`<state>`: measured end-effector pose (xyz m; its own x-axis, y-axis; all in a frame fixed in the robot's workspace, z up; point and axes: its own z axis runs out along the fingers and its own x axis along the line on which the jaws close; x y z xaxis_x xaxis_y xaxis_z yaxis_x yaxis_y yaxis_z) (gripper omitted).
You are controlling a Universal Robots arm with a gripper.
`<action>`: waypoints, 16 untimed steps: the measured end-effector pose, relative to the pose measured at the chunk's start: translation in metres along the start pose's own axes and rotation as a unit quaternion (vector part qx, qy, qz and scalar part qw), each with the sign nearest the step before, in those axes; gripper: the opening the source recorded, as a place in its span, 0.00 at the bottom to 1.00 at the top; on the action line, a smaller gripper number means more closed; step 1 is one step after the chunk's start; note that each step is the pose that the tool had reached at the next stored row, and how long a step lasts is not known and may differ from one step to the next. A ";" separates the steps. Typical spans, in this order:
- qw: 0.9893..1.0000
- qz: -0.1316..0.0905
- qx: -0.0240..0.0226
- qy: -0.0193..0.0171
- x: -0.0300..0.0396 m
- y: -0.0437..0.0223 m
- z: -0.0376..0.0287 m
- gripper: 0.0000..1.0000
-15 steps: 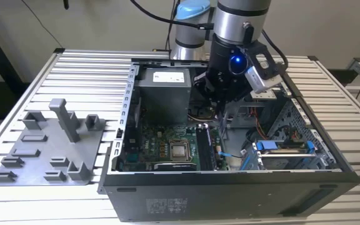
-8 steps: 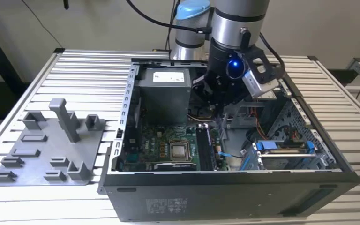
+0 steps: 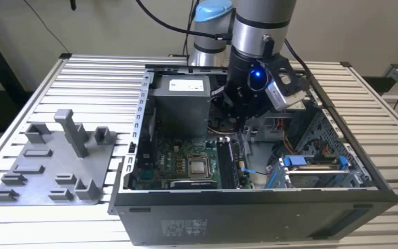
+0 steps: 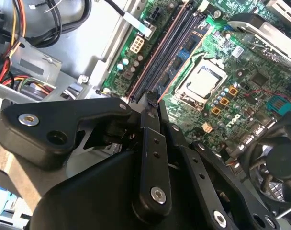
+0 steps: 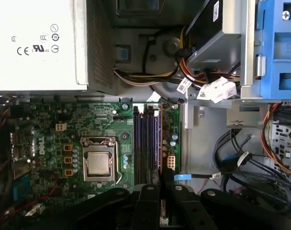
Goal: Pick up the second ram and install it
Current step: 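Insert the second ram into the second slot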
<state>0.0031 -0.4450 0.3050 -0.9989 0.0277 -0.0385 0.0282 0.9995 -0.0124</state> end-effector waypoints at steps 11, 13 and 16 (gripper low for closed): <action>1.000 0.000 0.000 0.000 0.0002 0.0000 0.0006 0.14; 1.000 0.000 0.000 0.000 0.0002 0.0000 0.0006 0.14; 1.000 0.000 0.000 0.000 0.0002 0.0000 0.0007 0.14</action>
<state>0.0029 -0.4450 0.3044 -0.9989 0.0270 -0.0383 0.0275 0.9995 -0.0125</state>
